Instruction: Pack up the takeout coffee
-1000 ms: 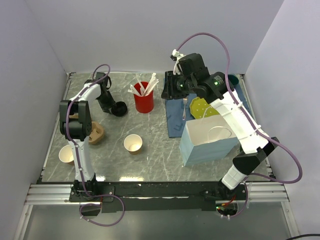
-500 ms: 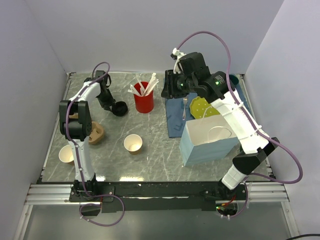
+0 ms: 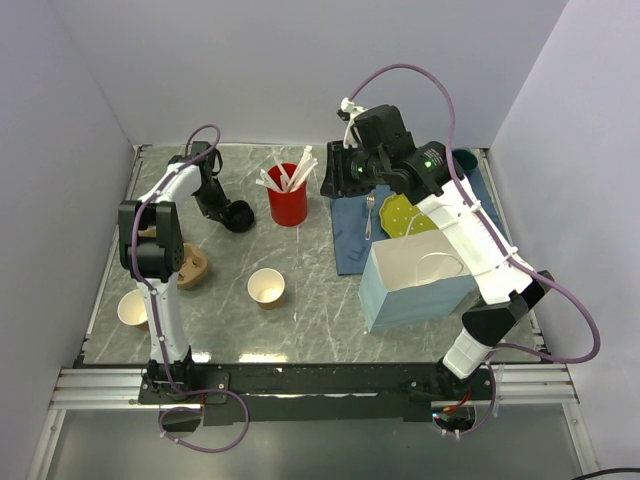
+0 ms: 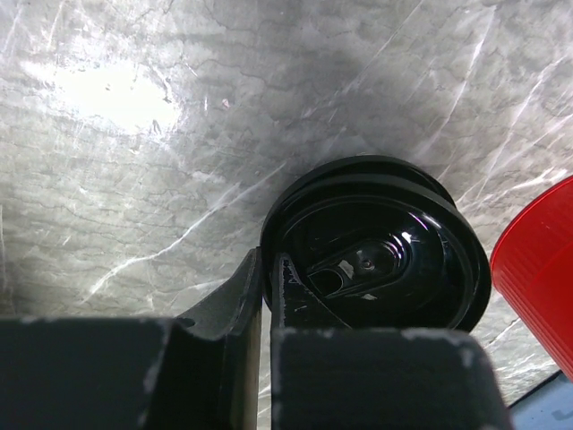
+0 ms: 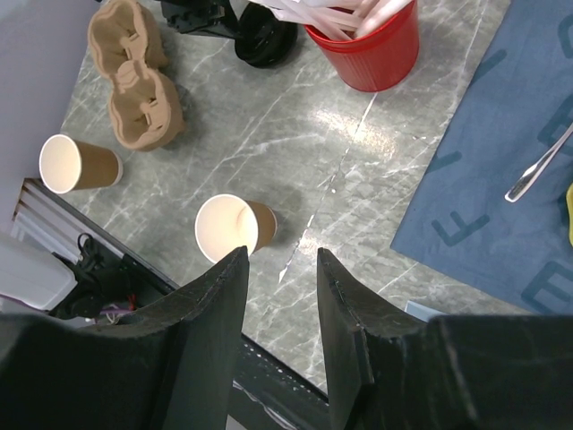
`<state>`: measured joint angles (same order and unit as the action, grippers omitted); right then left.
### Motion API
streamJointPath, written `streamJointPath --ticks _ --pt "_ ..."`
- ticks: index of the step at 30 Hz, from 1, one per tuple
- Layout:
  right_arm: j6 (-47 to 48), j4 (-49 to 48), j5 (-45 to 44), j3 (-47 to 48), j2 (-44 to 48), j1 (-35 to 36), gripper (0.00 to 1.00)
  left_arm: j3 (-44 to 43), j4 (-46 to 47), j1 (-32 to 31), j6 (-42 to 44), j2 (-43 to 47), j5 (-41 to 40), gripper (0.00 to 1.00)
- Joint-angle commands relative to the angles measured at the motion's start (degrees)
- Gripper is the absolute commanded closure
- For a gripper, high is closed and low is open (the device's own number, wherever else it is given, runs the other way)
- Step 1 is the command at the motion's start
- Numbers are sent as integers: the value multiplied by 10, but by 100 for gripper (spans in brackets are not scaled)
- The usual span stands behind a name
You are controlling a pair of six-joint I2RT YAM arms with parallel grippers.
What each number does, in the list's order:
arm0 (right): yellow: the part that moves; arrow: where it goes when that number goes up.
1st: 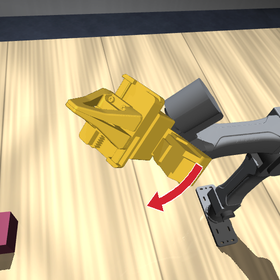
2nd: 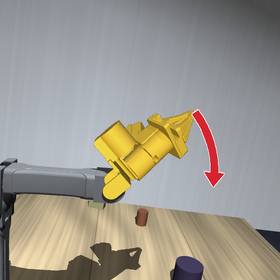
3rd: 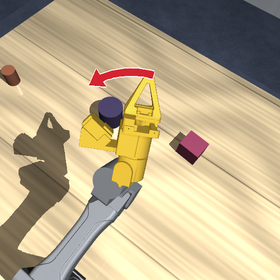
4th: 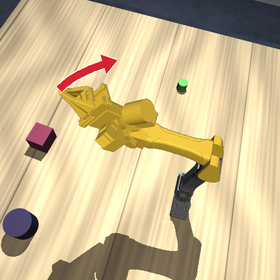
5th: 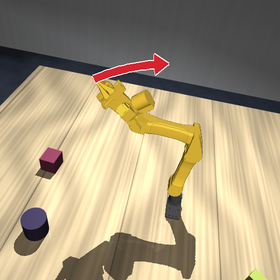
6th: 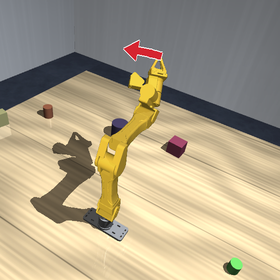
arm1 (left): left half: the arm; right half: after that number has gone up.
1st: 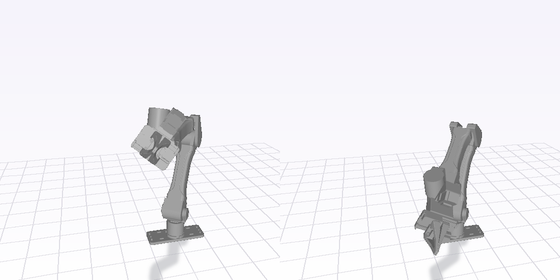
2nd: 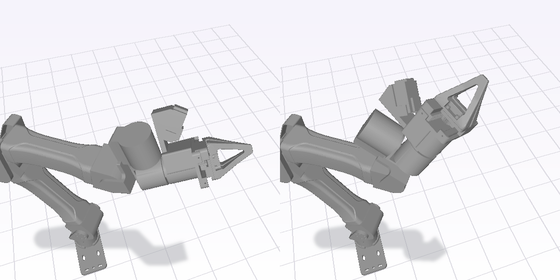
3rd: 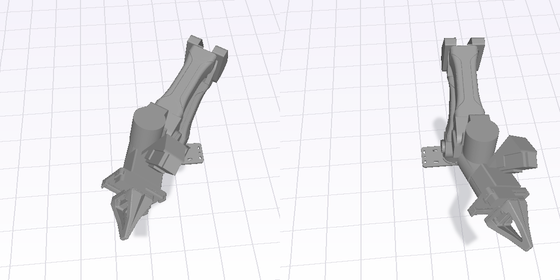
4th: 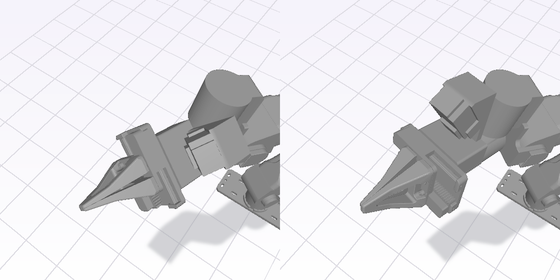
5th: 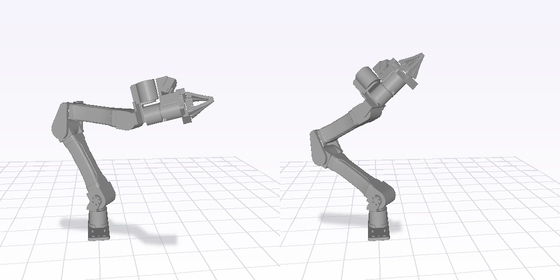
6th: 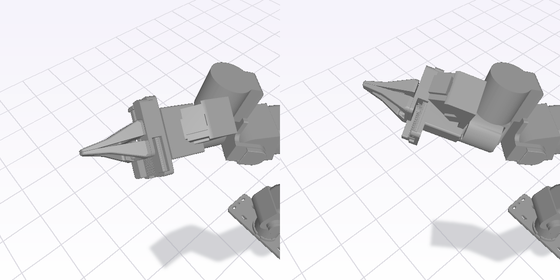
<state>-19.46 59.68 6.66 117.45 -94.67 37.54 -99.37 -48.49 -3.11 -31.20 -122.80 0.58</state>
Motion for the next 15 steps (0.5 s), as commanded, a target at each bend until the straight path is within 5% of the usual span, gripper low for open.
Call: streamJointPath --ticks 1,15 --pt "11 -1 -4 27 5 4 56 -28 -21 -3 -9 20 -28 94" --pt "8 -4 13 38 -1 4 56 -42 -57 -3 -53 74 -14 98"
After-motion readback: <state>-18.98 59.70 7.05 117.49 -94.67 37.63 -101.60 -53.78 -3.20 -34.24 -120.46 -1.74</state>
